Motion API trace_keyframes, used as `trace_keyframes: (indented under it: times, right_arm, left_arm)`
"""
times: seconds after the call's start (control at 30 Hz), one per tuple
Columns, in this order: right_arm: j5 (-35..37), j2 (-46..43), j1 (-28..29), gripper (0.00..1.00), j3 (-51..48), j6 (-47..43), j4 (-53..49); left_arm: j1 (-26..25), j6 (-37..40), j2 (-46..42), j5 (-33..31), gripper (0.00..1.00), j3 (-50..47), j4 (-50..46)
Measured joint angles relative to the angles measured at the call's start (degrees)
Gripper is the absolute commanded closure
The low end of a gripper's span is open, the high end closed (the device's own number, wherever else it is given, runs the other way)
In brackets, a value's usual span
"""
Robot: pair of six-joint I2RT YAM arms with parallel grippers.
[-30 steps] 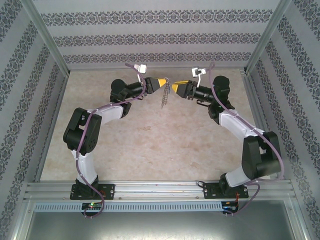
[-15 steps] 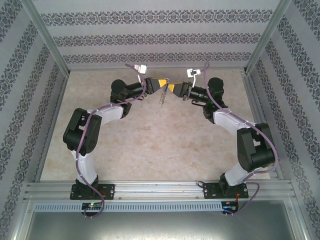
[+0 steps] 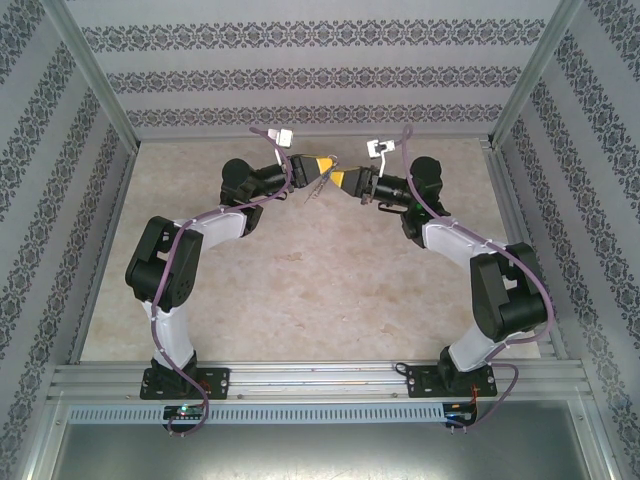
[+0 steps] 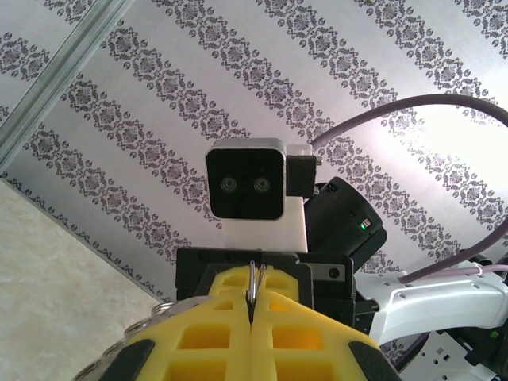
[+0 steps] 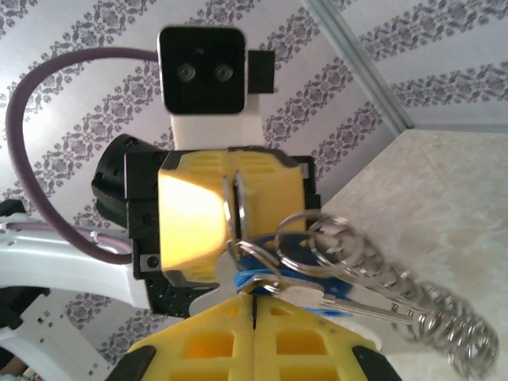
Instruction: Put the keys on the keyring
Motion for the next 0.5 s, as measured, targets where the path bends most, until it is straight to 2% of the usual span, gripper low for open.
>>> trace_keyframes:
  times: [0.1, 0.17, 0.2, 0.5]
  right_arm:
    - [-0.6, -0.1, 0.5, 1.00, -0.2, -0.7, -1.3]
    - [-0.7, -0.7, 0.3, 0.76, -1.2, -1.6, -2.5]
    - [-0.9, -1.2, -0.2, 0.71, -2.0, -1.8, -3.0]
    - [-1.0, -5.4, -5.6, 0.61, -4.0, -2.4, -4.7]
  left_arm:
    - [0.0, 0.3, 0.0, 0.0, 1.00, 0.0, 0.0]
    - [0.0, 0.6, 0.0, 0.0, 1.00, 0.0, -0.1]
    - [0.0, 0.8, 0.0, 0.0, 1.00, 0.0, -0.1]
    - [0.0, 0.8, 0.0, 0.0, 1.00, 0.0, -0.2]
